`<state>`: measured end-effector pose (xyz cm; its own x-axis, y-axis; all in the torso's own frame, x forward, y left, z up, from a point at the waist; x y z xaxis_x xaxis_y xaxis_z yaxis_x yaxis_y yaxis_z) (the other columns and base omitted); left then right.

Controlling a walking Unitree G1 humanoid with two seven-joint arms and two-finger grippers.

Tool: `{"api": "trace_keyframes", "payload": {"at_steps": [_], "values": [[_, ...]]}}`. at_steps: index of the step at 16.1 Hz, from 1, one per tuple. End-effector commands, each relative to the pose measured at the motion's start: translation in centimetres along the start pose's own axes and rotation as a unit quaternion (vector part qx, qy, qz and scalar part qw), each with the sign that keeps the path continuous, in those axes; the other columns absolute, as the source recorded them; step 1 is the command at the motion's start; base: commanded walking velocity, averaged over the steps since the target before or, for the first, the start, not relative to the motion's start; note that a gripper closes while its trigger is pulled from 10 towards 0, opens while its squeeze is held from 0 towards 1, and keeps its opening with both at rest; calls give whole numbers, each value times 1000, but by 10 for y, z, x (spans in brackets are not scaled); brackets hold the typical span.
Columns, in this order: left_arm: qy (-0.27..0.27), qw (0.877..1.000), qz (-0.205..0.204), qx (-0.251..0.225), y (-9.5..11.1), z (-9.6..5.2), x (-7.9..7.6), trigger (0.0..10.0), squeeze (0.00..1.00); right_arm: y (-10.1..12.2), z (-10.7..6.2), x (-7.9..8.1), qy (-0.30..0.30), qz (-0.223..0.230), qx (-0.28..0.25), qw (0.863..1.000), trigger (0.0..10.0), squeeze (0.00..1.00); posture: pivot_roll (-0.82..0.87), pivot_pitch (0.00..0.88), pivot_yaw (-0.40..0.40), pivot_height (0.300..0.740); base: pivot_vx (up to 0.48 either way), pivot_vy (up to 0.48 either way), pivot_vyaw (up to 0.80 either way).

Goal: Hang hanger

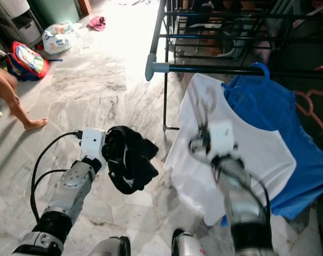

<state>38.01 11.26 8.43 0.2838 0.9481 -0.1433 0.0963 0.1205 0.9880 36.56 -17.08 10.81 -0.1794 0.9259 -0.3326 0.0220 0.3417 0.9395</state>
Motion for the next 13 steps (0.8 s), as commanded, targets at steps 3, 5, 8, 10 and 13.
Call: {"api": "trace_keyframes", "payload": {"at_steps": [3,5,8,10,13], "values": [[-1,1000,14,5,-1,0,2,10000,0,-14,-28,16,20,5,9,1000,10000,0,-43,183,86,740,0,0,0],[1,1000,11,17,-10,-4,4,10000,0,-22,-36,18,15,17,24,999,10000,0,-42,183,87,740,0,0,0],[9,1000,8,26,-17,-7,6,10000,0,-20,-39,24,6,44,22,999,10000,0,-37,186,81,740,0,0,0],[18,999,4,30,-19,-7,9,10000,0,-20,-41,28,-5,65,25,998,10000,0,-35,186,78,740,0,0,0],[38,999,0,38,-25,-12,17,10000,0,-29,-48,32,-5,84,41,996,10000,0,-34,181,63,740,-96,0,-154]]}}
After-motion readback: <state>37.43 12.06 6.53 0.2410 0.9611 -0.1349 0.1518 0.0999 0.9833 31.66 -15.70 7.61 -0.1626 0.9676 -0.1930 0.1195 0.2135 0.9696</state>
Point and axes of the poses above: a point about 5 cm out from each wrist's last joint towards the gripper, its own z axis pointing out of the wrist towards the gripper, its own y axis along the axis of the wrist's last joint, x = y × z, the point moved 5 cm from there along z, pointing out of the wrist towards the gripper, and after that the axes turned 11 degrees about -z, right-handed, at the moved point
